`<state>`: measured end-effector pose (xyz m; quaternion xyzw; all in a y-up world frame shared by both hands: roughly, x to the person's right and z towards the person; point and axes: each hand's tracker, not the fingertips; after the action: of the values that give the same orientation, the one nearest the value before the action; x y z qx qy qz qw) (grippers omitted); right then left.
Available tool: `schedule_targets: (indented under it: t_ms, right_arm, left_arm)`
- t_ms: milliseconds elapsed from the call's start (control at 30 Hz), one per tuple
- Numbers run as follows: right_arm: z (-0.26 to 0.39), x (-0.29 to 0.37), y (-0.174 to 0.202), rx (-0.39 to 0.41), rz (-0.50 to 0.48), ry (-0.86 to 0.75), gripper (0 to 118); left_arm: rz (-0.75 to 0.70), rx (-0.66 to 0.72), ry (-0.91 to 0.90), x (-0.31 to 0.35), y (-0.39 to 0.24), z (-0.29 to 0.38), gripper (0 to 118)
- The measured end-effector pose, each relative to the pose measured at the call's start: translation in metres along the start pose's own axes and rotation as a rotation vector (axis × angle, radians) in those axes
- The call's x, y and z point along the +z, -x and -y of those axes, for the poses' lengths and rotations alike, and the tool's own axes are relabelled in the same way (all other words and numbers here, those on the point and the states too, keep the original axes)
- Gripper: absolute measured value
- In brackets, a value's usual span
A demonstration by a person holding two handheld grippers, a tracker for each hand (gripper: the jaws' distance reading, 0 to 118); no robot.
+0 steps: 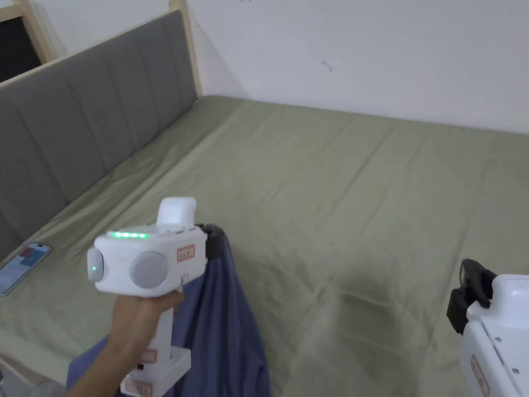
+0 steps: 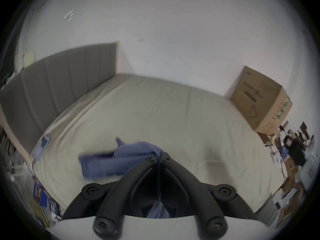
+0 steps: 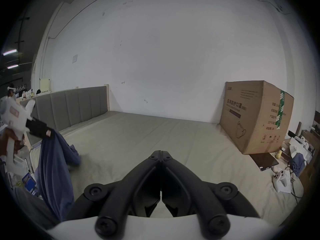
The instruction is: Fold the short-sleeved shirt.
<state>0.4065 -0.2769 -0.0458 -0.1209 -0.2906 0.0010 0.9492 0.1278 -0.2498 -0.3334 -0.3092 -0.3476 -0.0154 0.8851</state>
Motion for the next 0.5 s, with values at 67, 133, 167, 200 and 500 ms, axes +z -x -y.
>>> schedule_targets:
  t_ms: [67, 133, 167, 200, 500]
  right_arm:
    - [-0.002, 0.011, -0.012, -0.006, 0.022, -0.016, 0]
    - [-0.004, 0.022, -0.025, -0.010, 0.046, -0.033, 0]
    - [-0.004, 0.027, -0.030, -0.012, 0.061, -0.039, 0]
    - [-0.004, 0.033, -0.037, -0.013, 0.074, -0.044, 0]
    - [-0.001, 0.071, -0.099, -0.035, 0.215, -0.065, 0]
  left_arm:
    - [0.069, -0.030, -0.044, 0.011, -0.029, -0.024, 1]
    - [0.157, -0.062, -0.086, 0.018, -0.061, -0.049, 1]
    - [0.183, -0.085, -0.106, 0.022, -0.077, -0.058, 1]
    - [0.209, -0.124, -0.130, 0.026, -0.096, -0.068, 1]
    - [0.400, -0.363, -0.188, 0.018, -0.244, -0.103, 1]
